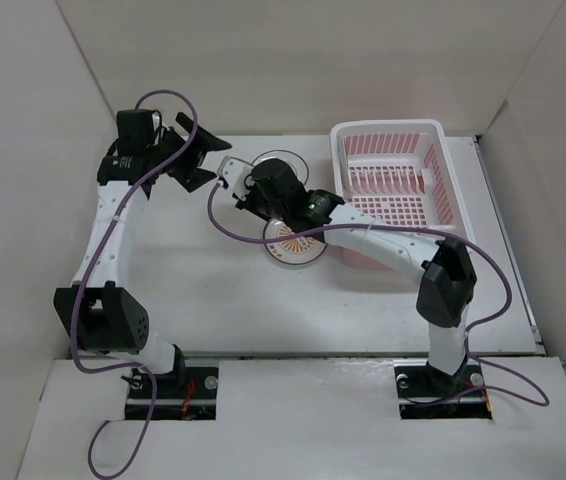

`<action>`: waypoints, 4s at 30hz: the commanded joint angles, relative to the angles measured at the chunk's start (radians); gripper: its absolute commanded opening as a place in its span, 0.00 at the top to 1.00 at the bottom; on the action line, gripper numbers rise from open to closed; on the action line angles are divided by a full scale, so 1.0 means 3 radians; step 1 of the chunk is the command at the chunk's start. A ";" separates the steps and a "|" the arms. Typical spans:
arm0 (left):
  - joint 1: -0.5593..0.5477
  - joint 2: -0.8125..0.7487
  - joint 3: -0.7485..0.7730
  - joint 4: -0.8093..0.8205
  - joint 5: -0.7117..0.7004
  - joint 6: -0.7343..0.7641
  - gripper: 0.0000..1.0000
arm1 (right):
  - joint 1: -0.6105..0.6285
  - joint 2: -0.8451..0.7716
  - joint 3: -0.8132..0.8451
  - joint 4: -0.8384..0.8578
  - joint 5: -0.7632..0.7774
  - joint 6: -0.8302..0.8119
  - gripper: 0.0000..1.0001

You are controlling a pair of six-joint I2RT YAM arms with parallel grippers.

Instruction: Load the plates into the dish rack

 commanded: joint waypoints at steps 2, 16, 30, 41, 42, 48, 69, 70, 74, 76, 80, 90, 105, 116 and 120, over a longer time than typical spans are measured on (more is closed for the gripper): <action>-0.0011 -0.0113 0.0321 0.0552 0.0360 0.0128 0.01 | -0.0101 -0.0315 0.0043 0.0279 0.0263 0.0291 1.00; -0.0011 -0.0282 -0.0127 0.0005 -0.1552 0.0921 0.01 | -0.1807 -0.1568 -0.0371 0.0591 -0.0768 0.2234 1.00; -0.0011 -0.0251 -0.0818 0.0537 -0.1103 0.0957 0.01 | -0.2832 -0.1170 -0.0683 0.0698 -0.2493 0.2071 1.00; -0.0011 -0.0185 -0.0788 0.0506 -0.1041 0.1019 0.01 | -0.2863 -0.0842 -0.0785 0.0698 -0.2351 0.2030 1.00; -0.0011 -0.0185 -0.0788 0.0506 -0.1041 0.1019 0.01 | -0.2863 -0.0842 -0.0785 0.0698 -0.2350 0.2030 1.00; -0.0011 -0.0154 -0.0788 0.0537 -0.1041 0.1019 0.01 | -0.2792 -0.0740 -0.0851 0.0744 -0.2090 0.2127 1.00; -0.0011 -0.0093 -0.0788 0.0537 -0.1041 0.1019 0.01 | -0.2730 -0.0515 -0.0954 0.0846 -0.1859 0.2408 1.00; -0.0011 -0.0093 -0.0788 0.0537 -0.1041 0.1019 0.01 | -0.2730 -0.0515 -0.0954 0.0846 -0.1859 0.2408 1.00; -0.0011 -0.0093 -0.0788 0.0537 -0.1041 0.1019 0.01 | -0.2730 -0.0449 -0.0954 0.0846 -0.1859 0.2408 1.00; -0.0011 -0.0063 -0.0788 0.0537 -0.1041 0.1019 0.01 | -0.2699 -0.0449 -0.0954 0.0846 -0.1819 0.2408 1.00; -0.0011 -0.0062 -0.0788 0.0537 -0.1041 0.1019 0.01 | -0.2699 -0.0418 -0.0984 0.0846 -0.1721 0.2439 1.00; -0.0011 -0.0032 -0.0818 0.0567 -0.1011 0.1019 0.01 | -0.2669 -0.0418 -0.0985 0.0785 -0.1588 0.2409 0.74; 0.0025 0.0224 -0.0896 0.0792 -0.0939 0.1019 0.01 | -0.2679 -0.0786 -0.0893 0.0653 -0.1404 0.2408 0.04; 0.0055 0.1241 -0.0568 0.1482 -0.0295 0.0886 0.01 | -0.2802 -0.1705 -0.0872 0.0504 -0.1500 0.2408 0.00; 0.0055 0.1609 -0.0567 0.2074 0.0108 0.0646 0.01 | -0.2730 -0.2063 -0.0908 0.0417 -0.1690 0.2322 0.00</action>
